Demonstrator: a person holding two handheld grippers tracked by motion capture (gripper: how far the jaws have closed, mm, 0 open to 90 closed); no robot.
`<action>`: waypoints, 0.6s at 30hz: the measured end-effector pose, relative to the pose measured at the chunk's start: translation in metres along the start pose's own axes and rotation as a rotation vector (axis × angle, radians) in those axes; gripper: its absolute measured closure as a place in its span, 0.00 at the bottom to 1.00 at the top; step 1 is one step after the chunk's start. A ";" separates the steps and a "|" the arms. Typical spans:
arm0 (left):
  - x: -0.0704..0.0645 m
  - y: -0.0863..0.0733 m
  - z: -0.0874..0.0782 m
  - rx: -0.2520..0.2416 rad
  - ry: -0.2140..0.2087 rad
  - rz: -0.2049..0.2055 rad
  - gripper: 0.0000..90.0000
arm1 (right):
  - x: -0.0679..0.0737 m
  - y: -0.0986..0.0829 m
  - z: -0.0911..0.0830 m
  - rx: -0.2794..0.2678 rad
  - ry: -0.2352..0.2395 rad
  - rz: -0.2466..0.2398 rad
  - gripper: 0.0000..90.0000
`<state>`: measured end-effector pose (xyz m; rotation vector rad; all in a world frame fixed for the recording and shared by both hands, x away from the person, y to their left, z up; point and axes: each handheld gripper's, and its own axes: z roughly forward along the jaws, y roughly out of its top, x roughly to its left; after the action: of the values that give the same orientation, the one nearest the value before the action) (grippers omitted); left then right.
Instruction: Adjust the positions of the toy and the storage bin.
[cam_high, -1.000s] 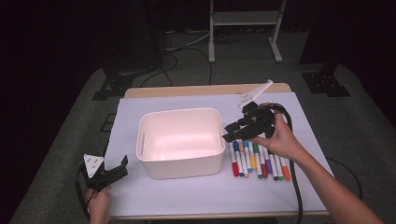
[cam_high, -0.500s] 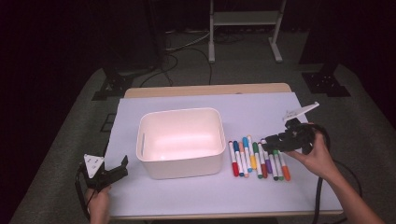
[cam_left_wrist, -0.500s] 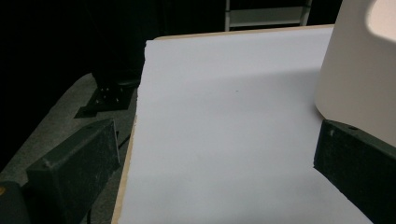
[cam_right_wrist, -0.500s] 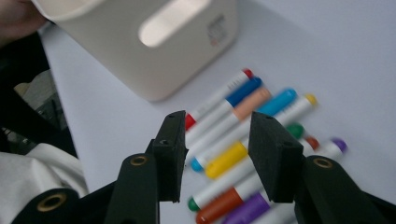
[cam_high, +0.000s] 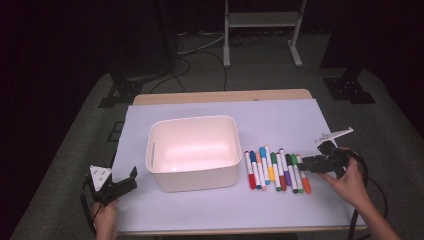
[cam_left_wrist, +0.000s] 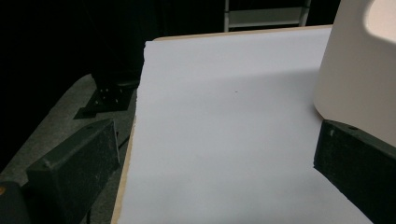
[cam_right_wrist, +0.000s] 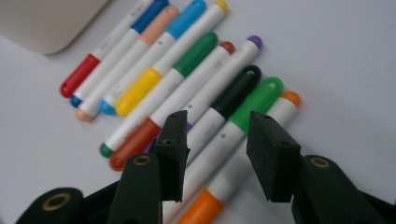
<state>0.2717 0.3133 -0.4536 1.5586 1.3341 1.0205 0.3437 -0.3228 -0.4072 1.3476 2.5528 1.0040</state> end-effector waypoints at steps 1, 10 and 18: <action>0.000 0.000 0.000 0.000 0.000 0.000 0.00 | -0.002 -0.002 0.001 0.001 -0.011 0.008 0.64; 0.000 0.000 0.000 -0.001 0.000 -0.001 0.00 | -0.011 -0.013 0.015 0.029 -0.094 0.054 0.65; 0.000 0.000 0.000 -0.002 0.000 -0.003 0.00 | -0.017 -0.023 0.014 0.052 -0.175 0.083 0.72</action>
<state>0.2714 0.3138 -0.4536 1.5546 1.3340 1.0201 0.3431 -0.3374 -0.4356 1.4947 2.4283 0.7977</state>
